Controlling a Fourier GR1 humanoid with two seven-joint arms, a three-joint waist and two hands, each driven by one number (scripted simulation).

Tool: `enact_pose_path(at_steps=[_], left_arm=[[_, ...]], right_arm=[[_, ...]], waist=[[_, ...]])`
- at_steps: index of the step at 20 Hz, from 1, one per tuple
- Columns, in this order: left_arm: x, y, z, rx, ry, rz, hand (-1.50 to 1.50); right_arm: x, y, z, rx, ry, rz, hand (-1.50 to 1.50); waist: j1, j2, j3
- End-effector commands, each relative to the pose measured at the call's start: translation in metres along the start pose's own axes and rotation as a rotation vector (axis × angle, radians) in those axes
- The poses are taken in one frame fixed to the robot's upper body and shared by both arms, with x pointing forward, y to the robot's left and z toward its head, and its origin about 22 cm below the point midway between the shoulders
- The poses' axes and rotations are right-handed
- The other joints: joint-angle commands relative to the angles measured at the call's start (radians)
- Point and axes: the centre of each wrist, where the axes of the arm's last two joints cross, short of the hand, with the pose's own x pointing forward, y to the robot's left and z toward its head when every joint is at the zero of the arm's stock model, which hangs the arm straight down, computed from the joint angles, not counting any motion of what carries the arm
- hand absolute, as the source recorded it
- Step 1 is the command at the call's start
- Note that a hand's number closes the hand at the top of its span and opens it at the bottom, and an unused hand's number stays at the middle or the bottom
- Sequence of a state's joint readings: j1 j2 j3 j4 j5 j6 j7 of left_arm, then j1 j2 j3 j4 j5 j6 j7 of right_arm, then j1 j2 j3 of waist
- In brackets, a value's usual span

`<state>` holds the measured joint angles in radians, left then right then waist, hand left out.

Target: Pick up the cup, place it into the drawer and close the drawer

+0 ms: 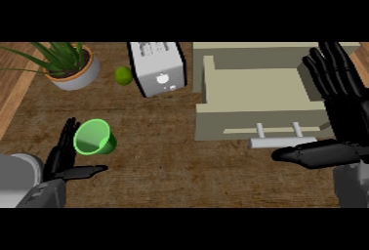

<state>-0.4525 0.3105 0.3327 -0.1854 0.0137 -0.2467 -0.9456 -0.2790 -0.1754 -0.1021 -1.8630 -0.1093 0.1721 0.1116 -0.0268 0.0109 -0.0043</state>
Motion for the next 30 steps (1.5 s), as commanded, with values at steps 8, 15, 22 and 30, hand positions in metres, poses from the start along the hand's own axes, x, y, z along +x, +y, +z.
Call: enact_pose_path(at_steps=[8, 15, 22, 30], left_arm=[[0.003, -0.017, -0.016, -0.059, -0.074, 0.062, -1.50], [0.003, -0.035, -0.024, -0.158, -0.076, 0.196, 1.50], [0.001, -0.040, -0.021, 0.005, -0.293, -0.045, 1.50], [-0.001, -0.067, -0.028, 0.155, -0.396, -0.011, 1.50]], right_arm=[[0.013, -0.008, -0.013, 0.010, -0.005, -0.012, -1.50], [0.011, -0.007, -0.006, 0.008, 0.001, 0.022, -1.50], [0.010, -0.009, -0.016, 0.004, 0.015, 0.041, -1.50], [0.005, -0.016, -0.001, -0.007, 0.009, 0.014, -1.50]], waist=[[-0.012, 0.004, -0.002], [-0.012, 0.001, -0.001], [-0.003, 0.004, -0.001], [-0.004, 0.000, 0.000]])
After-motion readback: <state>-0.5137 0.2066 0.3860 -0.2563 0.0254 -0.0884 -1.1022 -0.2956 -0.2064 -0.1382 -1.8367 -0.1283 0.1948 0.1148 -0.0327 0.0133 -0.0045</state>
